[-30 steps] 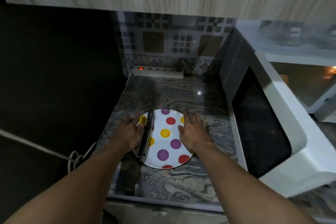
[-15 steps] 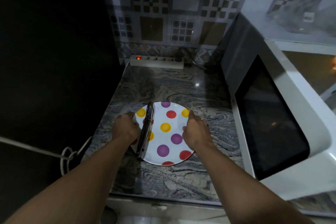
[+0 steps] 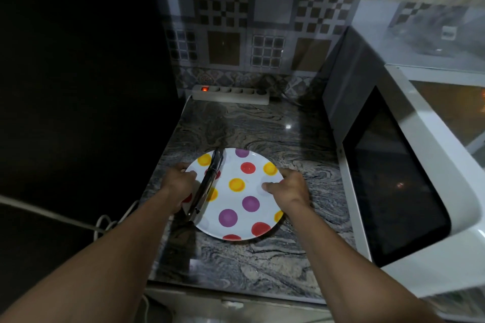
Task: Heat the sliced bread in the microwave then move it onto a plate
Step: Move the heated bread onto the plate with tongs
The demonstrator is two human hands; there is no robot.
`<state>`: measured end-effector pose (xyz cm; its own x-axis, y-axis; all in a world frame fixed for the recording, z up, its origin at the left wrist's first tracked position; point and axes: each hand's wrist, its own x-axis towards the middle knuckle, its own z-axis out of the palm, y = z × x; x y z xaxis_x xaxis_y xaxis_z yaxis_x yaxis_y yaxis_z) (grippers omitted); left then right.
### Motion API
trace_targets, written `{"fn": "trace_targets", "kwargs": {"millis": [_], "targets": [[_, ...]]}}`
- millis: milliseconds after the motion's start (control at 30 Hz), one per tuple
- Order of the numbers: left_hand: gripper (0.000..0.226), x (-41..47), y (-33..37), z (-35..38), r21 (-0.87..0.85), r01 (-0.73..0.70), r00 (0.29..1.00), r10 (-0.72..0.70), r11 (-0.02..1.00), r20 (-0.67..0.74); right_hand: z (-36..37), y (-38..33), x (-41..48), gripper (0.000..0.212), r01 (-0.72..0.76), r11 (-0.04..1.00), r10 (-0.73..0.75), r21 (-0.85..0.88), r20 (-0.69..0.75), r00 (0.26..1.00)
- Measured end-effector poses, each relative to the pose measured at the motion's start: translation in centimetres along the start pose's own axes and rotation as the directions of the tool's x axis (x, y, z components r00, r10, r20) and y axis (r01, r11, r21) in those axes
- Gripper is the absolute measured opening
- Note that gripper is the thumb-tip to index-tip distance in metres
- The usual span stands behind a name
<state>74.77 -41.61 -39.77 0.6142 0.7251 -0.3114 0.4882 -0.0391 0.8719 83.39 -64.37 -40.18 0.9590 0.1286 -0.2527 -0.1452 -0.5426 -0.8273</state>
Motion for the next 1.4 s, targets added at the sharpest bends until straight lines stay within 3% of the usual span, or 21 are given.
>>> {"fn": "trace_targets", "kwargs": {"millis": [67,267,533,633,767,1100,1400], "targets": [[0.005,-0.3,0.3,0.1,-0.058,0.004,1.0,-0.004,0.998,0.008,-0.1,0.3,-0.1,0.029,0.009,0.996,-0.009,0.085,0.01,1.0],[0.02,-1.1,1.2,-0.2,-0.113,-0.063,0.997,0.068,0.992,0.036,-0.6,0.4,-0.9,0.059,0.051,0.972,-0.065,0.231,0.054,0.996],[0.038,-4.2,3.1,-2.3,-0.143,-0.062,0.991,0.078,0.988,0.108,-2.3,-0.4,-3.2,0.045,0.17,0.949,-0.192,0.264,0.059,0.98],[0.035,-5.7,3.7,-3.7,-0.126,-0.061,0.991,0.076,0.99,0.111,-3.0,-1.2,-4.4,0.051,0.211,0.937,-0.237,0.277,0.064,0.969],[0.034,-8.7,4.4,-5.7,-0.134,-0.028,0.996,0.04,0.991,0.084,-4.6,-2.1,-6.0,0.035,0.261,0.926,-0.3,0.274,0.109,0.948],[0.038,-19.1,5.3,-9.6,-0.16,0.019,1.0,-0.018,0.987,0.009,-9.0,-3.6,-12.9,0.033,0.32,0.915,-0.375,0.244,0.225,0.899],[0.041,-26.7,5.7,-12.5,-0.155,-0.041,0.998,0.047,0.987,0.036,-12.7,-3.8,-20.3,0.022,0.349,0.897,-0.411,0.27,0.223,0.884]]}}
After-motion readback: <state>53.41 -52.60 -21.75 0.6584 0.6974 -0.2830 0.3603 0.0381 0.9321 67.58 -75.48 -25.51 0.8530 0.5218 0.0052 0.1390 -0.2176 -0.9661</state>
